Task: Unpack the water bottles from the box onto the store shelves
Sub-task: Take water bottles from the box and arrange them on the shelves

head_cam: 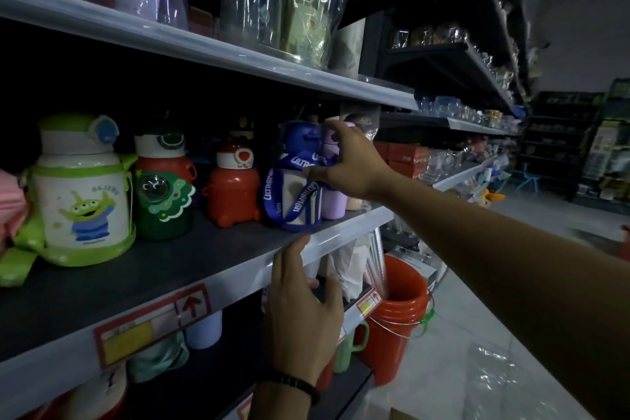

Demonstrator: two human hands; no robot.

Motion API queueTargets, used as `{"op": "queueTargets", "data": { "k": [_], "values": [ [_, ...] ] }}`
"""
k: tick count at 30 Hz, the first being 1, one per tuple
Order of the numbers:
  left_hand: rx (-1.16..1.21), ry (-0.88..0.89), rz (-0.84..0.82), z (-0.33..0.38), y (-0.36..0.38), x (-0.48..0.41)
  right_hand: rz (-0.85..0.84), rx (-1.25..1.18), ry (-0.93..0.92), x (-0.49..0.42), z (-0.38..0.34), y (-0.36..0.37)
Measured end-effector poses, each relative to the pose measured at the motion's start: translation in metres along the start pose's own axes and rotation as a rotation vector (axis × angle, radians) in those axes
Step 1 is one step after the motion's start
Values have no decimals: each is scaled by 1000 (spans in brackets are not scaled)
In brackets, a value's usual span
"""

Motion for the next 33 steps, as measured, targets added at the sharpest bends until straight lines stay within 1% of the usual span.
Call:
{"op": "queueTargets", "data": {
  "k": [3, 5, 8, 10, 14, 19, 21, 23, 25, 28, 31, 33],
  "values": [
    [2, 16, -37, 2, 5, 4, 21, -59, 42, 22, 4, -15],
    [60, -17, -61, 3, 12, 9, 46, -185, 129, 42, 6, -23],
    [283, -205, -134, -2, 26, 23, 106, -360, 282, 79, 23, -29],
    [320, -289, -161, -9, 34, 32, 78, -428, 348, 110, 36, -29],
    [294, -337, -224, -5, 43, 56, 14, -567, 456, 177, 64, -33],
    [228, -359, -422, 6, 70, 98, -40, -647, 591, 250, 94, -36],
    [221, -382, -496, 3, 85, 123, -63, -645, 633, 280, 106, -35],
    [202, -442, -590, -5, 103, 150, -74, -607, 664, 312, 123, -33],
    [135, -471, -662, -22, 122, 178, -87, -570, 720, 346, 145, -28],
    [36, -489, -695, -65, 146, 213, -98, -536, 819, 399, 178, -15],
    [-134, -496, -775, -77, 153, 239, -100, -518, 947, 451, 206, -2],
    [-197, -489, -809, -83, 155, 254, -105, -519, 1024, 480, 222, 7]
  ]
}}
Point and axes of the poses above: each hand's wrist, its own x-axis away from the middle knuckle, its own y-axis out of the palm, z = x × y, the point moved 3 cm from there along -x, towards the middle knuckle, and after that the axes turned 1 degree about -x, right-handed, at the moved point
